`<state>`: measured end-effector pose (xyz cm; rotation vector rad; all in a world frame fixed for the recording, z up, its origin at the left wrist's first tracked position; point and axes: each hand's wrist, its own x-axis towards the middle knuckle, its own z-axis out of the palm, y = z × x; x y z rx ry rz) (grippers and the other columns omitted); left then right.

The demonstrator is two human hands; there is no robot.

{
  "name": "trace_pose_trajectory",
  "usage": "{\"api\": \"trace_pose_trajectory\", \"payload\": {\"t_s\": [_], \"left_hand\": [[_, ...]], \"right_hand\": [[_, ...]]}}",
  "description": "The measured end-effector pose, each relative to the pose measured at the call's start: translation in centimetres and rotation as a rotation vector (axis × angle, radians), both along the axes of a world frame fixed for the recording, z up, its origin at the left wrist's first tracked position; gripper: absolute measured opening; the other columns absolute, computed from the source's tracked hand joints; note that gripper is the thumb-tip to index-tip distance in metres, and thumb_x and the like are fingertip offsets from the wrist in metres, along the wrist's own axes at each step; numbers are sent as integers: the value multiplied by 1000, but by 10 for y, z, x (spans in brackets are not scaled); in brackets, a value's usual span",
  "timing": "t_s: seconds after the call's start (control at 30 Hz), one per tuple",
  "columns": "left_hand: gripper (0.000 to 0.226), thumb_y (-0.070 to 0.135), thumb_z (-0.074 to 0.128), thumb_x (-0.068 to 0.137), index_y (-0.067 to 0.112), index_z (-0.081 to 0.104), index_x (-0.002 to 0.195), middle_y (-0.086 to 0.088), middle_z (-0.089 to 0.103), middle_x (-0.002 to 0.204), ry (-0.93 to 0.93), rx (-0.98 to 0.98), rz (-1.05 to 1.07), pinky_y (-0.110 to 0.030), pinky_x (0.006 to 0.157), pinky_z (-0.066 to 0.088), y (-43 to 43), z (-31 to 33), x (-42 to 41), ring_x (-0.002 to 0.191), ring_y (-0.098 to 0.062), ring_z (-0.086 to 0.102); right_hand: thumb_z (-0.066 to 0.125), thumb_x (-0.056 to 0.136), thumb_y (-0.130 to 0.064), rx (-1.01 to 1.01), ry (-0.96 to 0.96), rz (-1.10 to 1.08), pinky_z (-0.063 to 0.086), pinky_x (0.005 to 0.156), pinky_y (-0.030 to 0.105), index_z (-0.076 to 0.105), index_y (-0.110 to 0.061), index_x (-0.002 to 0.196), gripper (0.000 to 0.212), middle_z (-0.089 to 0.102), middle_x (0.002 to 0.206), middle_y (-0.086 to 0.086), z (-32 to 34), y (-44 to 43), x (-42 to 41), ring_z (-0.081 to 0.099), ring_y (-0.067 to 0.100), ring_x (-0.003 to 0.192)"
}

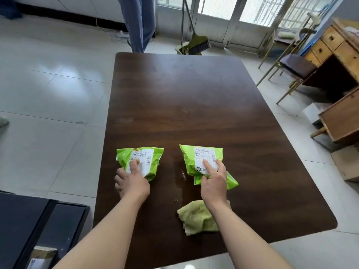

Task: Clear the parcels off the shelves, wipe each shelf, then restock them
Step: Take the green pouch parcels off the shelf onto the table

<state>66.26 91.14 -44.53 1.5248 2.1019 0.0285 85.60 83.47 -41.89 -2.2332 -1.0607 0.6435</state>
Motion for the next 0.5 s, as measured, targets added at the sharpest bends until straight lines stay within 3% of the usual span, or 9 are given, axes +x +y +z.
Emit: {"api": "trace_pose_trajectory", "payload": {"t_s": [0.5], "left_hand": [[82,51,71,73,40,15,132,-10,20,130,-56,-39,17,-45,106,30,1,-25,8,123,-34,31]], "right_hand": [[54,93,-5,-103,-54,215,17,119,30,50,-22,140,50,14,156,5,-42,36,19,11,22,146]]}}
